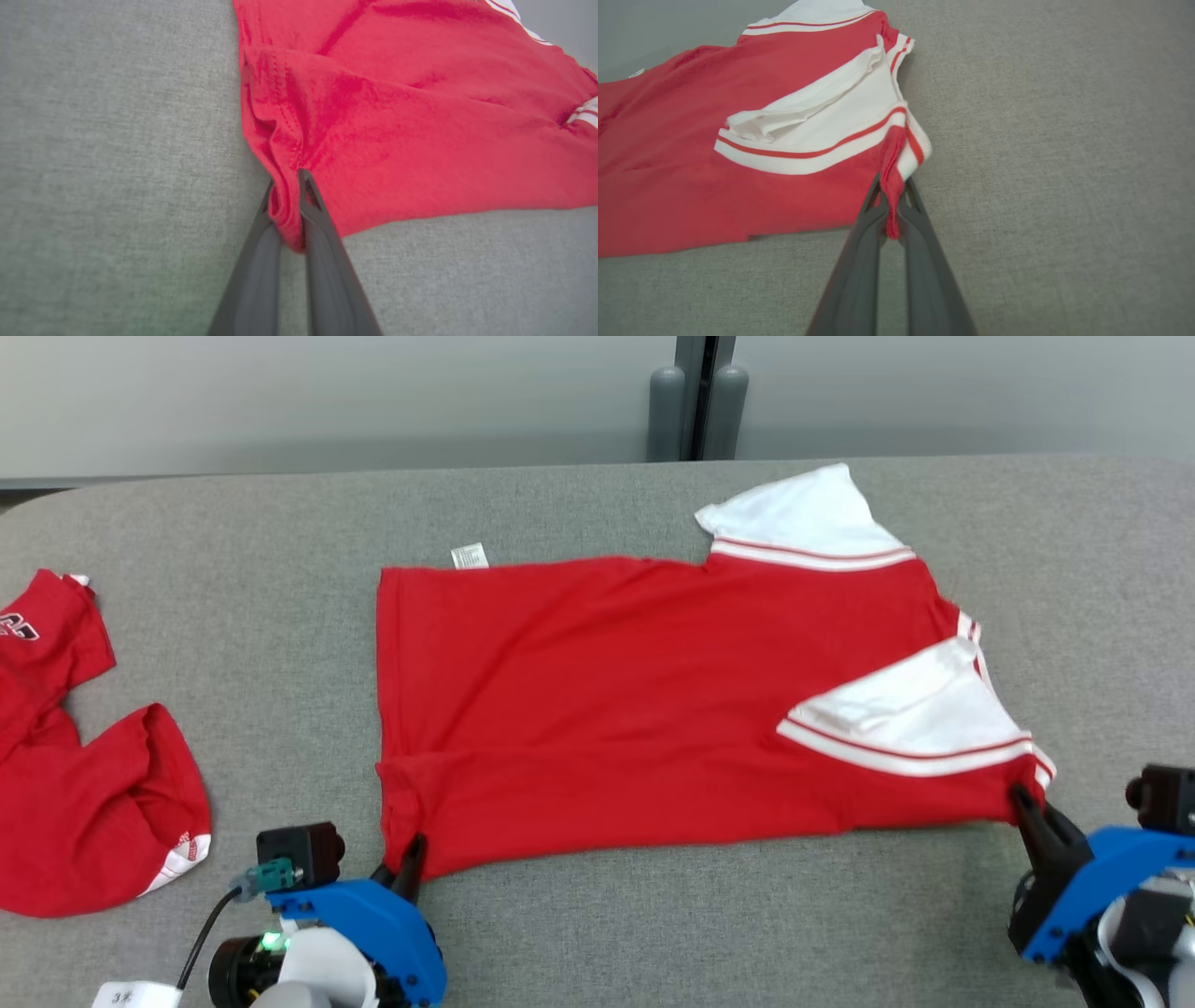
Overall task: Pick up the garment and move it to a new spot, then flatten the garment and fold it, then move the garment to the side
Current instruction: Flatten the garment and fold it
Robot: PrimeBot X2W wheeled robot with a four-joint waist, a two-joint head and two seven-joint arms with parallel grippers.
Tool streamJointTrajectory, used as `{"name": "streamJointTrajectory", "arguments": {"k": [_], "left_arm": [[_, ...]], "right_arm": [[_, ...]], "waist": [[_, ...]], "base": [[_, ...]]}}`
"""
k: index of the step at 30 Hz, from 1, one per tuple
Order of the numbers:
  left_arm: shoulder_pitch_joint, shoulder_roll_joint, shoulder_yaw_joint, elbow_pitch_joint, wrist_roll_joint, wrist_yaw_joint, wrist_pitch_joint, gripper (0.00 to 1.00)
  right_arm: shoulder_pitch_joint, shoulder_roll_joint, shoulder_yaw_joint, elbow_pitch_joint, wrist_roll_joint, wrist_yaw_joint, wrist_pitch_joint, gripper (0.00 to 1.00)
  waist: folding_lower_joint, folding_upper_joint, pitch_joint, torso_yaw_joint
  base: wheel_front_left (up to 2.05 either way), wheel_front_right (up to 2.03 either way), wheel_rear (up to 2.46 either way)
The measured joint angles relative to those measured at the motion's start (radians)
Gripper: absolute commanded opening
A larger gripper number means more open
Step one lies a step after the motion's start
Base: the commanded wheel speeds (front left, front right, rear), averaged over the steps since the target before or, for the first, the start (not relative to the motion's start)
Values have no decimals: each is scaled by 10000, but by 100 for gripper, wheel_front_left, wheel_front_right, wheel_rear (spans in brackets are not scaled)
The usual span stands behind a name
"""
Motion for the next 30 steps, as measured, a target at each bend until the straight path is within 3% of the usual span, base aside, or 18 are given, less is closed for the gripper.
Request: {"name": "streamJointTrajectory", "arguments": {"k": [8,15,16,17,25,30], "left_arm": [[1264,803,-77,-1789,-31,583,940,0],[2092,1440,59,-3057,-320,1116,1812,0],[2142,1494,59,-3127,-357,1116,1848,46],[2181,1546,56,-3185,-366,1116,1906,100],[2283,1676,71,-3824,-681,1020,2284,100],[1427,2376,332,-4343,-523,886,2792,100]], "right_arm": [[2103,4,-54,-1787,1158,0,1112,0],[3225,6,123,-2207,2010,-2,1432,0],[3248,4,180,-2182,2136,0,1471,53],[3266,4,221,-2132,2167,-2,1505,100],[2518,4,270,-2890,1388,-2,1680,100],[688,-353,640,-3714,976,-2,2428,100]], "waist": [[0,0,-307,-81],[-1,0,-282,-156],[0,0,-271,-174],[0,0,-268,-192],[0,0,-192,-318],[0,0,2,-392]], "base": [[0,0,0],[0,0,0],[0,0,0],[0,0,0],[0,0,0],[0,0,0]]}}
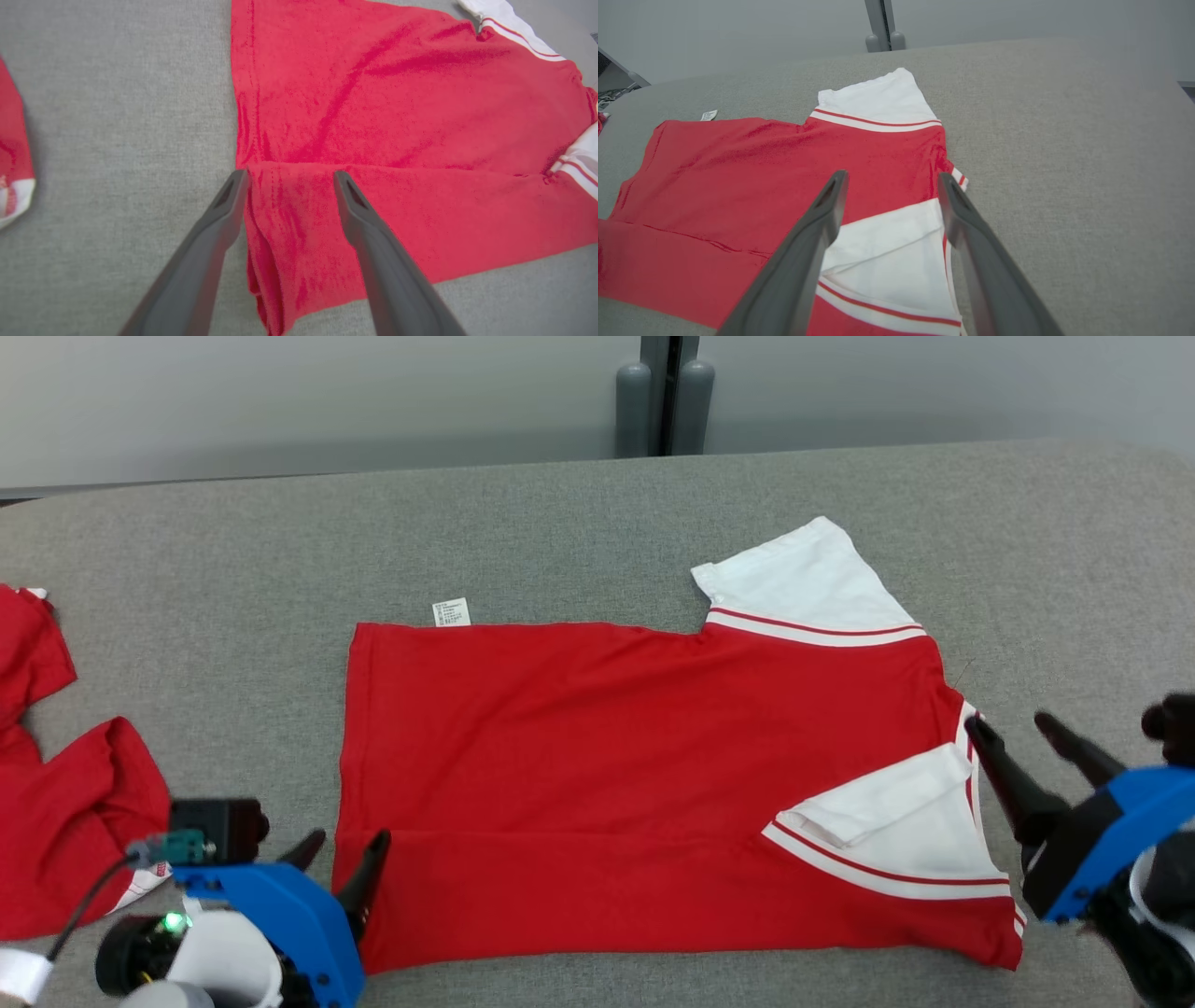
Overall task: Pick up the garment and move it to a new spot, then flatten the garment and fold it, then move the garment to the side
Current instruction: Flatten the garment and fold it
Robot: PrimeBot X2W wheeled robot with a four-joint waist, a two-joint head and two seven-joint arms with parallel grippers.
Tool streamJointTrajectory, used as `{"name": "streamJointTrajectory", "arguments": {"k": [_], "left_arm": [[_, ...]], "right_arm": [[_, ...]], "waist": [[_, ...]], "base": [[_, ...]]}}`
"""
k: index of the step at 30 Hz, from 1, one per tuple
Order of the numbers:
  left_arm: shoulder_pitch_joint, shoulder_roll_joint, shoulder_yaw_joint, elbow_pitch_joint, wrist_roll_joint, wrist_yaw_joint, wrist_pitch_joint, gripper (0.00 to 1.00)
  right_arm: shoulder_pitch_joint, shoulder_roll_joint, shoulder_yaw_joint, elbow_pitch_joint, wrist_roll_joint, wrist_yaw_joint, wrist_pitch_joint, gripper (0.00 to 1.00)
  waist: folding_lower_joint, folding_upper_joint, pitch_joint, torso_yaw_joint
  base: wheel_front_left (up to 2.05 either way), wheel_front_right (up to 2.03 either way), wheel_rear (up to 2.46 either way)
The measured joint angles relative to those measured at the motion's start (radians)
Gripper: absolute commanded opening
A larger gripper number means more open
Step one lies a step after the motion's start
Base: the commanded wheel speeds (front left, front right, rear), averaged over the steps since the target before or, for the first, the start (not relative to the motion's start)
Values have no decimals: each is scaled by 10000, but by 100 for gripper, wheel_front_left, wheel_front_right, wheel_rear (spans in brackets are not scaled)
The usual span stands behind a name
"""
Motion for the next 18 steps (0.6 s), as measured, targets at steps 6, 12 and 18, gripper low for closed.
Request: {"name": "streamJointTrajectory", "arguments": {"k": [6,12,18], "left_arm": [[-2164,562,290,169,-180,-533,1216,100],[-4502,675,694,1762,-819,-1026,2243,100],[-5920,882,407,2903,-708,-1463,3081,100]], "right_arm": [[-3007,-988,1074,1099,121,0,648,100],[-5927,-1373,2518,3367,288,0,525,100],[-7845,-1352,3870,5160,548,2,-113,100]], "waist": [[1,0,487,-128],[2,0,1173,-364],[3,0,1837,-647]], "base": [[0,0,0],[0,0,0],[0,0,0]]}}
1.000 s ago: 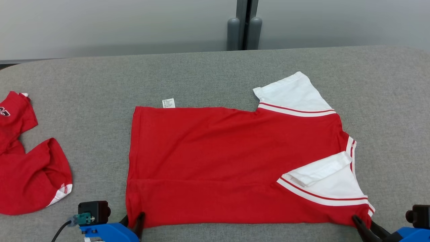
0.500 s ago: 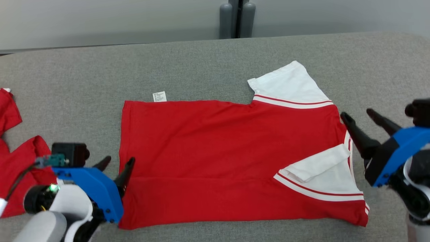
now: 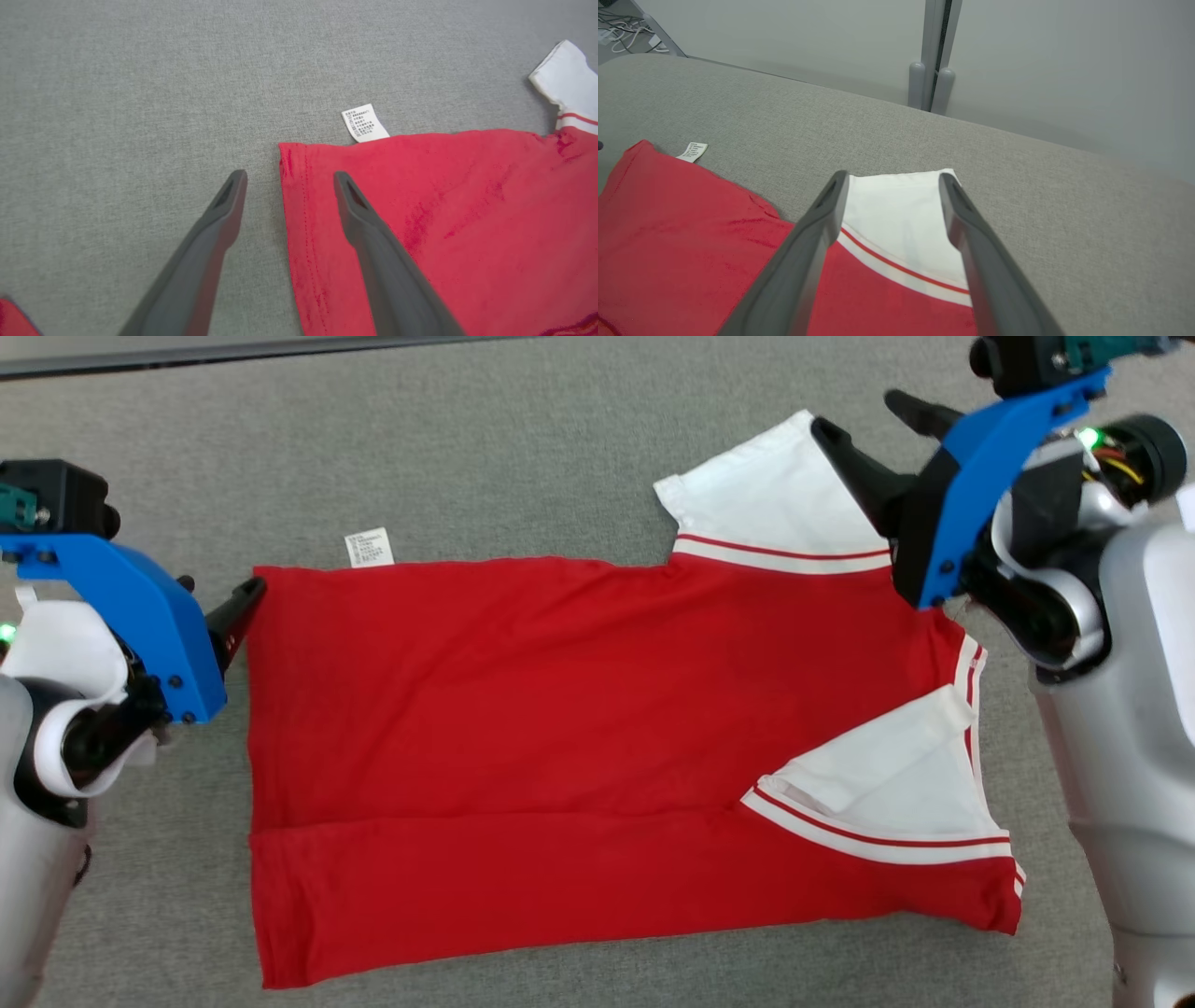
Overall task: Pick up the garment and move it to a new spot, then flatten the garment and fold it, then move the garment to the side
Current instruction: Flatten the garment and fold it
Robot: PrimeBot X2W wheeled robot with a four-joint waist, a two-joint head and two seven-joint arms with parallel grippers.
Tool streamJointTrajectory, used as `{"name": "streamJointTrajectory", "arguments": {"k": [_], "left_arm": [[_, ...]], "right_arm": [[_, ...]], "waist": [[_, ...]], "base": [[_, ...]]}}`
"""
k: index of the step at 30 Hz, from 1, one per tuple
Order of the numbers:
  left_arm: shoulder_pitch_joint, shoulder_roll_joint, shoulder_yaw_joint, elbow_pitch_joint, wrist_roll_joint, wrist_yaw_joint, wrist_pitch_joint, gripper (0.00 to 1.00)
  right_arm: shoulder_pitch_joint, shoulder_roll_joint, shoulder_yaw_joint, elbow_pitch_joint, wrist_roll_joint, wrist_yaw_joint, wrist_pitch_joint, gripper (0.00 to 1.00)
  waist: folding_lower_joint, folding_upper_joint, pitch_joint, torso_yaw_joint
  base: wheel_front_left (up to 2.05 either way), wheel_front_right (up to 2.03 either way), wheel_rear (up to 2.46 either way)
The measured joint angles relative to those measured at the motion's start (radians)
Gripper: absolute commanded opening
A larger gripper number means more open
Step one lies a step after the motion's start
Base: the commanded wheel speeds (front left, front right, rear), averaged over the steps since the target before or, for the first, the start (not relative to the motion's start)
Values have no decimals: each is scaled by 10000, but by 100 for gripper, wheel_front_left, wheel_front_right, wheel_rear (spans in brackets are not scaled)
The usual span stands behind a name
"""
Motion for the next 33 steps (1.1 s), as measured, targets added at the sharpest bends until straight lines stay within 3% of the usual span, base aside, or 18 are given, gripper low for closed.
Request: {"name": "streamJointTrajectory", "arguments": {"k": [8,16,17,18,26,33], "left_arm": [[-786,27,-399,920,351,-433,153,100],[-1369,2,-650,1229,520,-556,487,98],[-1384,-4,-646,1243,495,-577,497,42],[-1416,-13,-654,1252,428,-648,537,0],[-1536,-717,-1118,1122,355,-1152,255,0],[-1763,-1478,-1668,788,523,-1526,-696,0]], "right_arm": [[-1376,215,677,1735,472,0,-1041,100],[-2032,157,989,2874,836,-2,-1697,100],[-2070,157,1007,2993,886,0,-1762,100],[-2135,155,1009,3141,915,0,-1795,100],[-2708,-412,391,4775,502,-2,-1950,100],[-3546,-1007,-257,6236,-945,0,-1588,100]], "waist": [[0,0,703,-229],[-2,0,1169,-293],[-2,0,1204,-293],[-2,0,1234,-286],[-2,0,1283,343],[-3,0,1600,1321]], "base": [[0,0,0],[0,0,0],[0,0,0],[0,0,0],[0,0,0],[0,0,0]]}}
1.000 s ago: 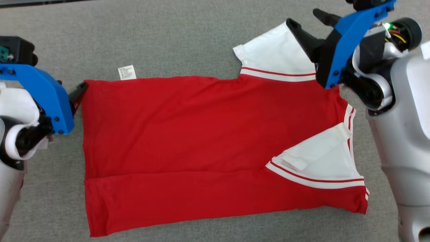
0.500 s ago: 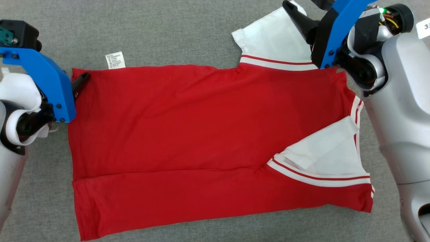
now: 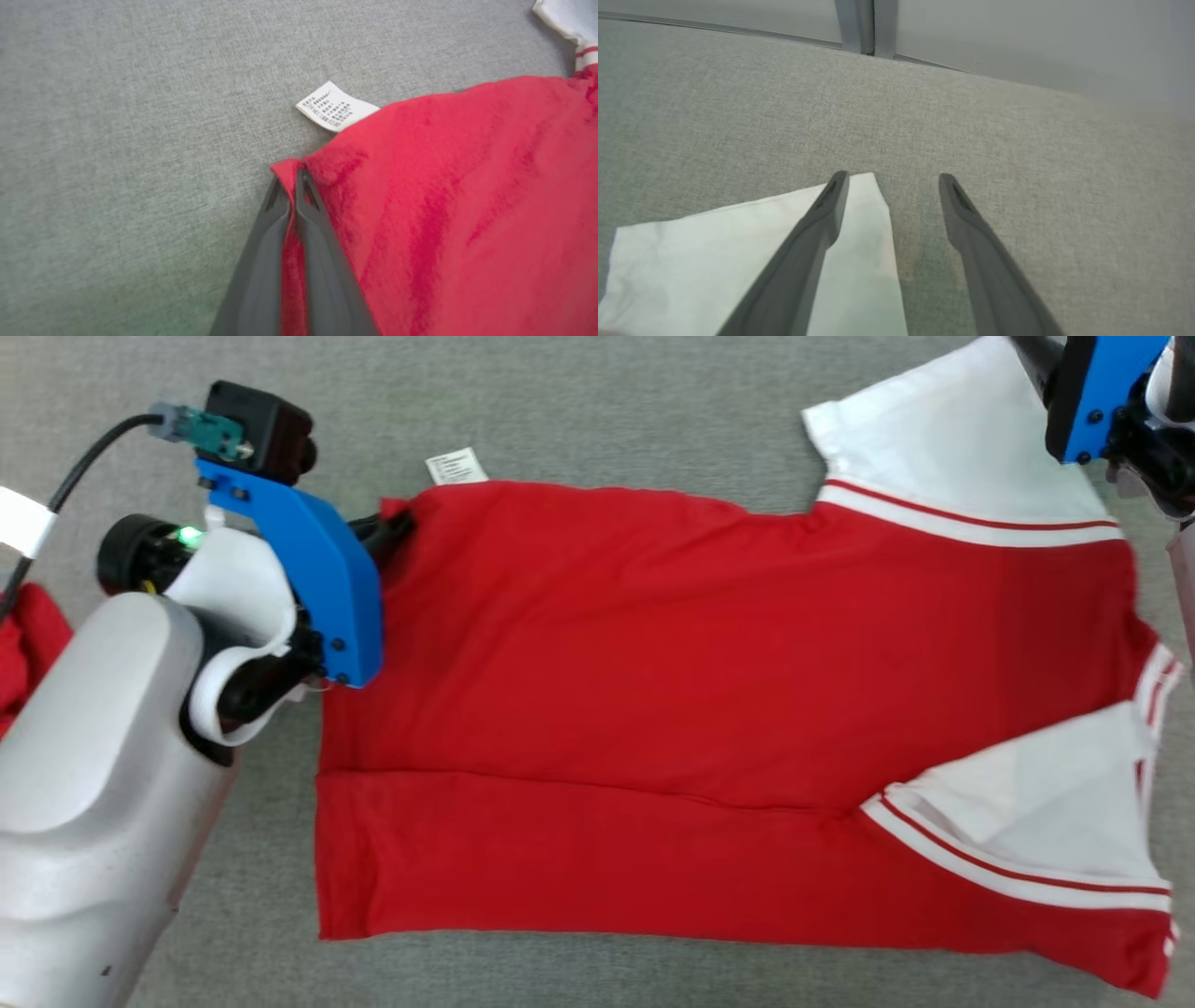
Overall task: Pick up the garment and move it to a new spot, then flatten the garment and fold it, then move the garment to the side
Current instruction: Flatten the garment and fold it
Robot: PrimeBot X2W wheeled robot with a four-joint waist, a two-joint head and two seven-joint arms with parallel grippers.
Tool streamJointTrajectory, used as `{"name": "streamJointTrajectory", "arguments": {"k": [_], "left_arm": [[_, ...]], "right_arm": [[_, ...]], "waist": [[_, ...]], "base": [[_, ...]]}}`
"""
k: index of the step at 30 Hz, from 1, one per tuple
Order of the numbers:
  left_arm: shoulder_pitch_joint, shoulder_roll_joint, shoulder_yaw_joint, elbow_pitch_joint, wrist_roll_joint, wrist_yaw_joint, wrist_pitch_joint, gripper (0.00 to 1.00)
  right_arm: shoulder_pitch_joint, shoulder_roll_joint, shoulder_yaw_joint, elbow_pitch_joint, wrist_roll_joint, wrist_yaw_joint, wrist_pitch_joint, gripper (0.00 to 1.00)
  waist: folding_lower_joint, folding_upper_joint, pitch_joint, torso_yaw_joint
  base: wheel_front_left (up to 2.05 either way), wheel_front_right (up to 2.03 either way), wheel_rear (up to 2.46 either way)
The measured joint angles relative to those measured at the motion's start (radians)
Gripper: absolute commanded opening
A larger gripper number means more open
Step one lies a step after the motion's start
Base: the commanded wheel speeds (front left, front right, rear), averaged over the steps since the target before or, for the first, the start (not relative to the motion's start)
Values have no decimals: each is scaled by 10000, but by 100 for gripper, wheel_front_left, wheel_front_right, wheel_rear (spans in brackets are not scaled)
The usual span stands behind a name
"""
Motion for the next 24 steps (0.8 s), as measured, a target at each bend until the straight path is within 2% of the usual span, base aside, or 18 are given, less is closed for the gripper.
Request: {"name": "streamJointTrajectory", "arguments": {"k": [5,6,7,8,11,18,24], "left_arm": [[-128,-251,-286,-105,0,-130,-510,0],[-148,-278,-316,-104,0,-140,-585,0],[-151,-280,-334,-100,-4,-165,-644,0],[-154,-284,-336,-98,-13,-173,-744,0],[-152,-240,-188,21,17,-119,-1218,0],[174,-58,336,558,173,364,-2288,0],[778,-8,650,694,71,389,-3289,0]], "right_arm": [[-106,-40,-21,449,-508,-4,796,100],[-195,-58,-8,466,-508,-4,1007,79],[-253,-67,52,454,-508,-6,1200,50],[-262,-71,121,382,-502,-17,1327,0],[-201,-82,240,69,-330,0,1166,0],[434,-313,226,-690,249,0,192,0],[1194,-437,173,-1626,865,0,-497,0]], "waist": [[0,0,356,531],[-1,0,413,597],[-1,0,458,644],[-1,0,492,670],[-1,0,506,604],[0,0,214,286],[0,0,-315,37]], "base": [[0,0,0],[0,0,0],[0,0,0],[0,0,0],[0,0,0],[0,0,0],[0,0,0]]}}
